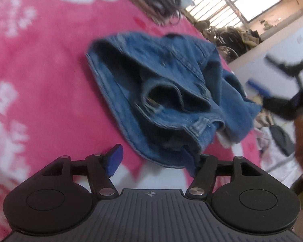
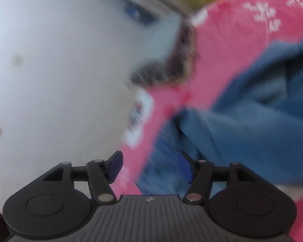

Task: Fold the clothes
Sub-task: 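Lift the blue jeans up off the bed with both tools, letting them hang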

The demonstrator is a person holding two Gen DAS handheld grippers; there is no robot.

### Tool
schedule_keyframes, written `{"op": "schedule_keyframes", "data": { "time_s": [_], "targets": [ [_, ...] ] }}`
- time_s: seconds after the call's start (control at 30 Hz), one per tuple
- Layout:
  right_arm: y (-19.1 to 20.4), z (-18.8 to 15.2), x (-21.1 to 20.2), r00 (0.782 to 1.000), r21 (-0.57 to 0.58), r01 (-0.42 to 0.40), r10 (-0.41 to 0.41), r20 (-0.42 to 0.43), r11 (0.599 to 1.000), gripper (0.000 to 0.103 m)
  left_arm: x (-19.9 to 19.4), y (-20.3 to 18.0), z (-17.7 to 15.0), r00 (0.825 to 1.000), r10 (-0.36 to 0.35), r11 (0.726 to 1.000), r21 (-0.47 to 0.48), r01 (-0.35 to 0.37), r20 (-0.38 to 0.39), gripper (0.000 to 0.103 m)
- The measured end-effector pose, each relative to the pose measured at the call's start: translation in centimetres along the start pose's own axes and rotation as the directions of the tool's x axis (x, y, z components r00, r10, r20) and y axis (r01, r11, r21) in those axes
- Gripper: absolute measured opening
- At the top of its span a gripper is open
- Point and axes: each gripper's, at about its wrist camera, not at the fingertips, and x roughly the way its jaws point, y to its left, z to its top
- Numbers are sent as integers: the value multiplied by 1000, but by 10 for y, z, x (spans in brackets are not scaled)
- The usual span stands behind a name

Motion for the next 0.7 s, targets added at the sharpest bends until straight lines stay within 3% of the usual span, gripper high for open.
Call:
{"op": "schedule_keyframes", "data": {
  "time_s": [0.1, 0.23, 0.33, 0.37, 0.4, 0.43, 0.53, 0.7],
  "targets": [
    [-9, -8, 38, 993, -31, 73, -75, -88, 997, 64, 8, -2, -7, 1000, 16, 999, -28, -16, -2, 67],
    [-24, -14, 80, 982, -9, 129, -129, -135, 992, 64, 8, -5, -10, 999, 44, 999, -22, -44, 18, 68],
    [-35, -12, 108, 979, 50, 135, -125, -161, 990, 65, 8, -9, -13, 998, 65, 998, 11, -65, 28, 68],
    [-34, -11, 111, 981, 54, 123, -113, -157, 991, 65, 8, -10, -14, 997, 71, 997, 24, -72, 32, 68],
    [-30, -11, 109, 985, 44, 102, -94, -144, 994, 58, 7, -12, -15, 996, 77, 996, 38, -78, 36, 68],
    [-26, -10, 108, 989, 32, 80, -75, -131, 996, 36, 7, -12, -17, 996, 82, 995, 51, -84, 41, 68],
    [-10, -8, 91, 997, 10, -22, 23, -68, 1000, 15, 6, -14, -21, 994, 91, 992, 77, -95, 53, 68],
    [32, -2, 39, 982, -55, -184, 186, 42, 981, 14, 7, -19, -25, 992, 106, 986, 124, -114, 67, 73]
  ]
}}
